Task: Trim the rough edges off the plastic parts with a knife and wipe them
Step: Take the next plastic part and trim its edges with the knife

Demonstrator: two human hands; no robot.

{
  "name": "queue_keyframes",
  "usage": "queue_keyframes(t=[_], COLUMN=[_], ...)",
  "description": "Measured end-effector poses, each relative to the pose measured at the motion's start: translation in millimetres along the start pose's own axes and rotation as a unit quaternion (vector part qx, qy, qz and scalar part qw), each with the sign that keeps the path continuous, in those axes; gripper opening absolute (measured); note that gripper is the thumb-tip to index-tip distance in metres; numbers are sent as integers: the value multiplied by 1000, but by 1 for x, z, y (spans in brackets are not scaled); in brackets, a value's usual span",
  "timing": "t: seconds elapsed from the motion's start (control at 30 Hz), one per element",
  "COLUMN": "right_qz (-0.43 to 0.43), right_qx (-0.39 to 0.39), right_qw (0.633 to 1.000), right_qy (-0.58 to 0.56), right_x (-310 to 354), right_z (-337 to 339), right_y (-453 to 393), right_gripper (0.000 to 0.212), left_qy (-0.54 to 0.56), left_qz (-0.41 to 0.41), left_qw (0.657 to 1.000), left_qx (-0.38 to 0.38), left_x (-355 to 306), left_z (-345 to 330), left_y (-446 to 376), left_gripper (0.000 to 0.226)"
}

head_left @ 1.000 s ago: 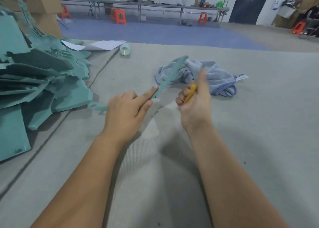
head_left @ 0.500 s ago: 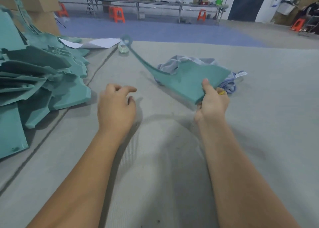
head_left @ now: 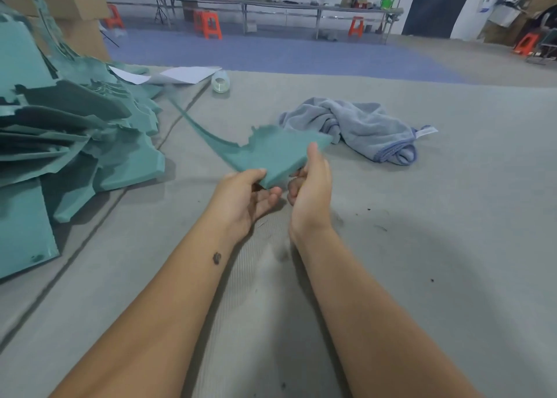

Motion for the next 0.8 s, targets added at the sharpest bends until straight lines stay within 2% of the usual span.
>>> queue_keyframes(t=[0.13,0.27,0.33,0.43,0.53,0.67,0.8], right_qz=[-39,-60,-45,11,69,85,87], right_qx=[22,104,141,179,224,278,283], right_qw=[999,992,984,966,949,935,933], right_qy=[7,25,95,188,211,204,204], right_x=[-3,-3,-1,8,15,18,18], right_z=[-4,-15,-21,-32,-44,-54,-54], right_y=[4,6,6,9,15,22,22], right_gripper=[39,43,39,27,34,35,32], left_qy=[150,255,295,289,271,254,263], left_qz=[72,65,52,56,57,74,86], left_qw=[985,960,947,947,956,959,954], left_qx=[45,95,118,125,99,100,116], left_x=[4,2,-2,-5,-5,-1,4], left_z=[-4,-4,-2,0,-1,-7,-11], left_y=[-8,-10,-9,-7,-7,-6,-4], left_gripper=[21,30,28,22,15,12,20])
Point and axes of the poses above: each hand's wrist, its own y-axis away from the middle knuckle, its own z-axis out of the back of the hand, x = y × z, the point moved 10 cm from there along -y, towards the middle knuckle, and after that the axes turned 9 degrees about x, right-handed, at the moved point
